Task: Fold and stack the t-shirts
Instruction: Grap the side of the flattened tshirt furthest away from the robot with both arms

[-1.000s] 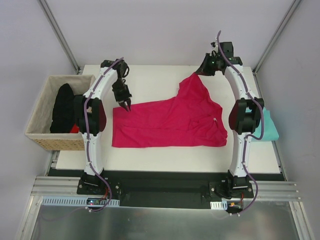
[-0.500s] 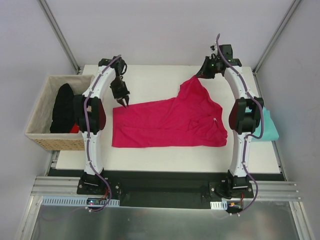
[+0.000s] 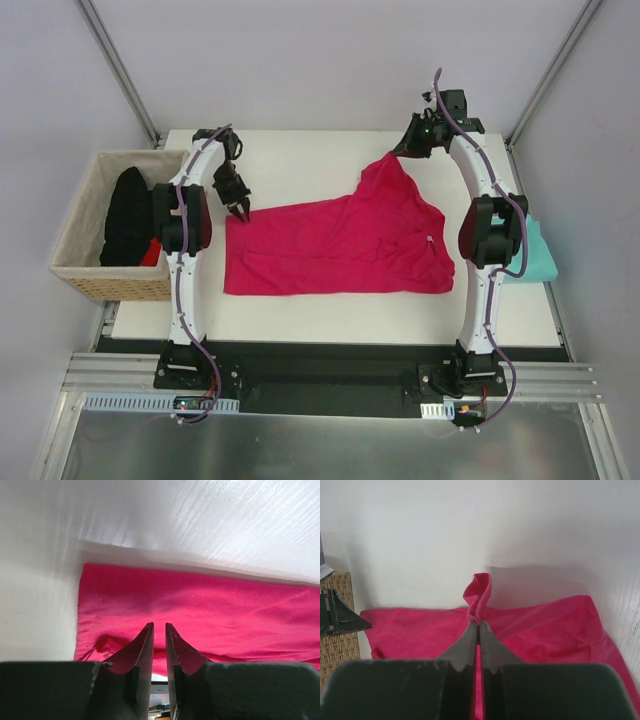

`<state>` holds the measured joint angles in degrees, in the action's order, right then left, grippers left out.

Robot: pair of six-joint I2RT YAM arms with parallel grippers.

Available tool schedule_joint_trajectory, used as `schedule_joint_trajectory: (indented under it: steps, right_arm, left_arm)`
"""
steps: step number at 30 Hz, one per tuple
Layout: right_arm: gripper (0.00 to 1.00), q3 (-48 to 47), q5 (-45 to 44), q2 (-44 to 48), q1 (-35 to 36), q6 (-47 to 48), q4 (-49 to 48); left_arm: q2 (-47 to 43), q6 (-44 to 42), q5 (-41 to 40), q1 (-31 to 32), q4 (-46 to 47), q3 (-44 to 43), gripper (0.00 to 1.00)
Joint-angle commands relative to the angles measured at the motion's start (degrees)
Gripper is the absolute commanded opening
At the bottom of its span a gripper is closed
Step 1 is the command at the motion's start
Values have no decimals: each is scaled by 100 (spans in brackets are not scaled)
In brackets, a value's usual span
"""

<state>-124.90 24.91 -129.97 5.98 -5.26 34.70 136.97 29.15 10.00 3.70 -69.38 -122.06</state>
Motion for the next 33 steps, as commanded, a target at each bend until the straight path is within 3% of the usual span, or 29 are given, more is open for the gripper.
schedule_joint_trajectory:
  steps: [1,20,33]
  right_arm:
    - [1,-166,111,104,-62,69,-104]
    - [1,1,243,227,-167,-37,-218]
    - [1,212,269,402,-211,-11,-253]
  left_arm:
    - [32,21,230,25,-102,50,15]
    - [-618,38,239,297,232,1764,13]
    - [-250,74,266,333,66,535,14]
